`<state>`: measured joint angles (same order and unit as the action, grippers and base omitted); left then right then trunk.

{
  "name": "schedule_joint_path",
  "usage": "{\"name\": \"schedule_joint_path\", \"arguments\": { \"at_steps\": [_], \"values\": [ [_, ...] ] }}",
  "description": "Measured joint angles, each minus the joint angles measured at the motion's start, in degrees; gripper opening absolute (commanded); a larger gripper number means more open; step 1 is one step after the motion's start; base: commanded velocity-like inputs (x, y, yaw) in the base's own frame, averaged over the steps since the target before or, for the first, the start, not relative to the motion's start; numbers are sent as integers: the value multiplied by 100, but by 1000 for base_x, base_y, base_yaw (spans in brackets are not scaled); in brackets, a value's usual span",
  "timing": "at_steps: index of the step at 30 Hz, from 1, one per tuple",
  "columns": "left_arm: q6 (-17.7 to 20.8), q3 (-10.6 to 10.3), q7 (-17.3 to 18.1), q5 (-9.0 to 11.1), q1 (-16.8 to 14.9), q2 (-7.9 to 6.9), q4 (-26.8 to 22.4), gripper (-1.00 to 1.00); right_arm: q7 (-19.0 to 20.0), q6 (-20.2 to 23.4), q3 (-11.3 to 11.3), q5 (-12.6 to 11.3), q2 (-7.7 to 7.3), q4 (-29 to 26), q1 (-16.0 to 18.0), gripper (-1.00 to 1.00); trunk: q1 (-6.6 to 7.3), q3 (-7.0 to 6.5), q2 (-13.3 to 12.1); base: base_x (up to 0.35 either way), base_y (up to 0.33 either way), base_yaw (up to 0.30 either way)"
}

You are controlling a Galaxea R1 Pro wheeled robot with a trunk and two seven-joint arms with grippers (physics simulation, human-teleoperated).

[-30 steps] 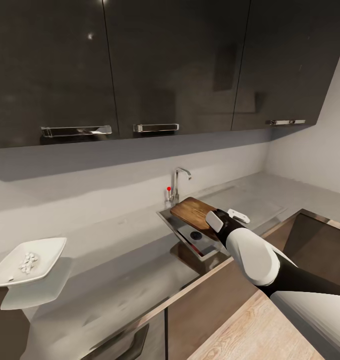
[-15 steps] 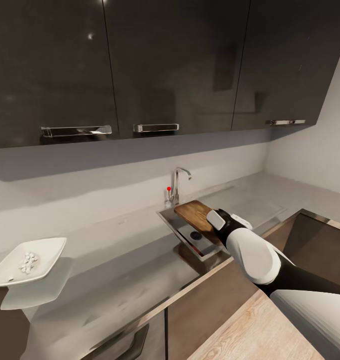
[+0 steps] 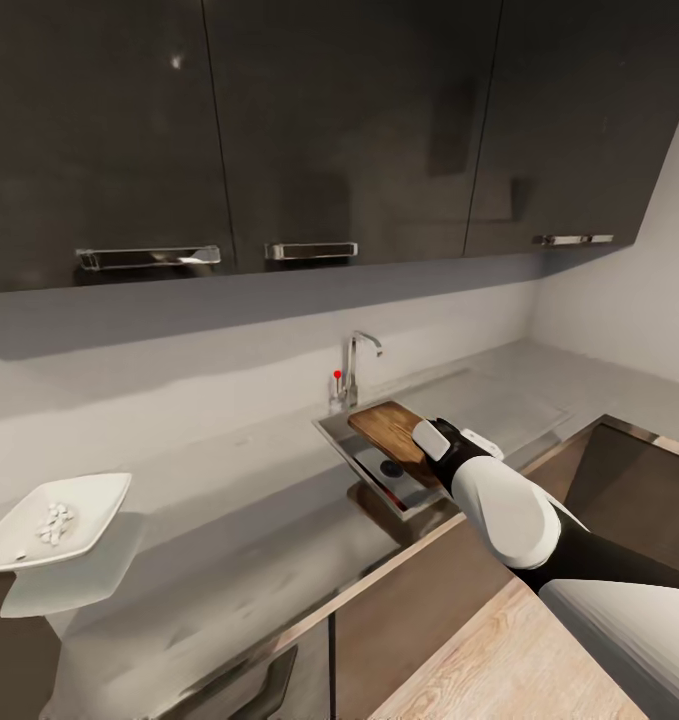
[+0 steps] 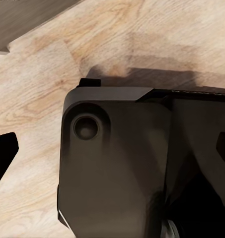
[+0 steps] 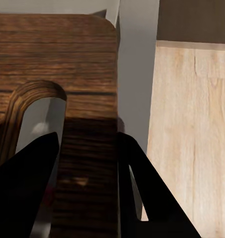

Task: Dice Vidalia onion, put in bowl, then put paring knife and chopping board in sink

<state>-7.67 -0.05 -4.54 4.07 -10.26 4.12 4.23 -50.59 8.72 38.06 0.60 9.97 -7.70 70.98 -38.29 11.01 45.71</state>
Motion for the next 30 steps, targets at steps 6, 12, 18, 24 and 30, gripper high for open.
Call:
{"name": "schedule_joint_path", "arguments": {
  "at_steps": [6, 12, 18, 24, 30],
  "values": [
    [4, 0, -4, 0, 0, 0, 0, 100, 0, 0, -11, 9, 0, 0, 0, -100, 0, 51, 0, 92, 0, 0],
    [0, 0, 0, 0, 0, 0, 0, 100, 0, 0, -12, 15, 0, 8, 0, -100, 0, 103, 0, 14, 0, 0],
    [-3, 0, 0, 0, 0, -1, 0, 100, 0, 0, -16, 17, 0, 9, 0, -100, 0, 152, 1, 102, 0, 0],
    [1, 0, 0, 0, 0, 0, 0, 100, 12, 7, -52, 125, 0, 12, 0, -100, 0, 164, 1, 28, 0, 0],
    [-1, 0, -1, 0, 0, 0, 0, 100, 6, 3, -57, 222, -1, 7, 0, -100, 0, 165, 1, 1, 0, 0]
  ]
}}
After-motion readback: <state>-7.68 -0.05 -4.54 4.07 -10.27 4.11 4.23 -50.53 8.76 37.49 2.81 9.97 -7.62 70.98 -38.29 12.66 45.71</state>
